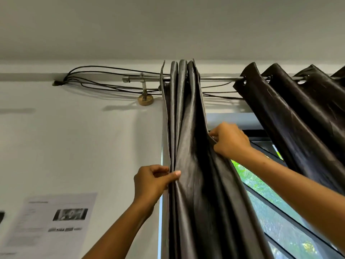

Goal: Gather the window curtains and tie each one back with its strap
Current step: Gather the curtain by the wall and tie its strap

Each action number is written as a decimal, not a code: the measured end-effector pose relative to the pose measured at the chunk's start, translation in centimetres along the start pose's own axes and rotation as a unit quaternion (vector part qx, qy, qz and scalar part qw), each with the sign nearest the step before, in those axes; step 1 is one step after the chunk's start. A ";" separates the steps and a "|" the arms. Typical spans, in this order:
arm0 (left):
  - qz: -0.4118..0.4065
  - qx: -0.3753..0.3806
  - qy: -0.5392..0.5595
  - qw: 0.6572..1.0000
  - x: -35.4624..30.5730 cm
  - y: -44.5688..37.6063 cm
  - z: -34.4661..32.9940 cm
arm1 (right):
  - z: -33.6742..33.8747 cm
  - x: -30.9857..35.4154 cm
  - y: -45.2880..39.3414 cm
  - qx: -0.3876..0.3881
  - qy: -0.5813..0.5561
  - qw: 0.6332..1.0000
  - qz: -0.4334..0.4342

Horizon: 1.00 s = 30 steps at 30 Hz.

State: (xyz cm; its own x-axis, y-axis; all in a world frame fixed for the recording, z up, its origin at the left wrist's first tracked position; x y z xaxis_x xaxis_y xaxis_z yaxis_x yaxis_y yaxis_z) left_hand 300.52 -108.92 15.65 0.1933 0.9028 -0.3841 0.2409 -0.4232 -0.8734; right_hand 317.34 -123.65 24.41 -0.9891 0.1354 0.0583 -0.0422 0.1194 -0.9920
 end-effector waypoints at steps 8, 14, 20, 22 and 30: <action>-0.070 -0.090 -0.096 0.989 0.0 7.8 2.6 | 0.2 -2.2 11.1 0.042 -0.067 0.993 -0.085; -0.039 -0.090 -0.167 0.981 0.5 10.6 4.2 | 3.8 -2.3 15.1 0.003 -0.148 0.984 -0.101; 0.064 -0.061 -0.216 0.972 2.3 15.0 6.6 | 7.8 -0.9 20.8 -0.021 -0.178 0.982 -0.049; 0.061 -0.047 -0.241 0.967 2.7 17.5 7.5 | 8.2 -0.2 24.2 0.001 -0.185 0.982 -0.025; 0.123 -0.005 -0.287 0.950 7.6 24.8 11.3 | 7.9 1.4 35.7 0.089 -0.181 0.979 -0.016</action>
State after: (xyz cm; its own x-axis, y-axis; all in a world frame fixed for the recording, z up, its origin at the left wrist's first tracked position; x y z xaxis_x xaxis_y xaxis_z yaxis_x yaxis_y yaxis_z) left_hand 297.26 -111.64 -12.28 -0.3043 0.6682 -0.6789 0.2650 -0.6252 -0.7341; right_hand 313.38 -127.01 -11.77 -0.9707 -0.2271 0.0783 -0.0664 -0.0593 -0.9960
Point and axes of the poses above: each hand's wrist, its own y-axis away from the middle knuckle, its own z-axis out of the back of the hand, x = y × z, the point moved 8 cm from there along -y, towards the middle knuckle, and after that the axes turned 11 degrees about -x, right-handed, at the moved point
